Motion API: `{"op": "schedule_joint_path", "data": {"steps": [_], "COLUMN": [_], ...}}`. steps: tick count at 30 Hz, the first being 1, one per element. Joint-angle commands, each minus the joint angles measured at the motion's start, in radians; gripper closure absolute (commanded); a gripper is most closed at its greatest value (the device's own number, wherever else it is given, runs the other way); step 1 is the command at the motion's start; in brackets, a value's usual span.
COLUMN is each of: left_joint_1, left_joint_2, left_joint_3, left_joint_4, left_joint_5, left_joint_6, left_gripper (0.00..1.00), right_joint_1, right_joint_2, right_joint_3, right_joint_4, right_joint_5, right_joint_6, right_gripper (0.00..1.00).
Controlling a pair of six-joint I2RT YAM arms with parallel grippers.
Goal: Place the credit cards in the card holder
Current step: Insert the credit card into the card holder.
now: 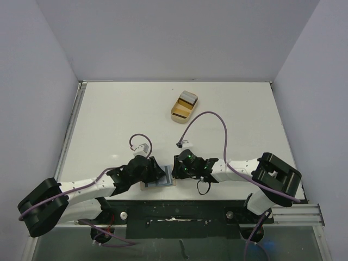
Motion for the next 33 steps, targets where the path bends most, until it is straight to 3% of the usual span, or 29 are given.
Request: {"op": "schedule_joint_path", "data": {"steps": [1, 5, 14, 22, 33], "left_joint_1": [0.005, 0.004, 0.005, 0.016, 0.121], "left_joint_2": [-0.013, 0.023, 0.054, -0.002, -0.107], "left_joint_3": [0.014, 0.022, 0.066, 0.095, 0.085], "left_joint_4": [0.001, 0.042, 0.042, -0.102, -0.245], "left_joint_5": [-0.011, 0.019, 0.039, 0.016, 0.046], "left_joint_6": [-0.004, 0.017, 0.077, 0.043, 0.023], "left_gripper": [0.58, 0.63, 0.62, 0.52, 0.5], "right_joint_1": [0.006, 0.008, 0.011, 0.023, 0.125], "right_joint_2": [-0.002, -0.005, -0.004, -0.08, -0.078], "right_joint_3": [0.014, 0.002, 0.042, 0.097, 0.188], "right_joint_4": [0.016, 0.021, -0.038, -0.206, -0.33], "right_joint_5": [0.003, 0.001, 0.039, 0.108, 0.209], "right_joint_6": [-0.015, -0.004, -0.021, 0.001, 0.008], "right_gripper": [0.77, 0.77, 0.77, 0.62, 0.47]}}
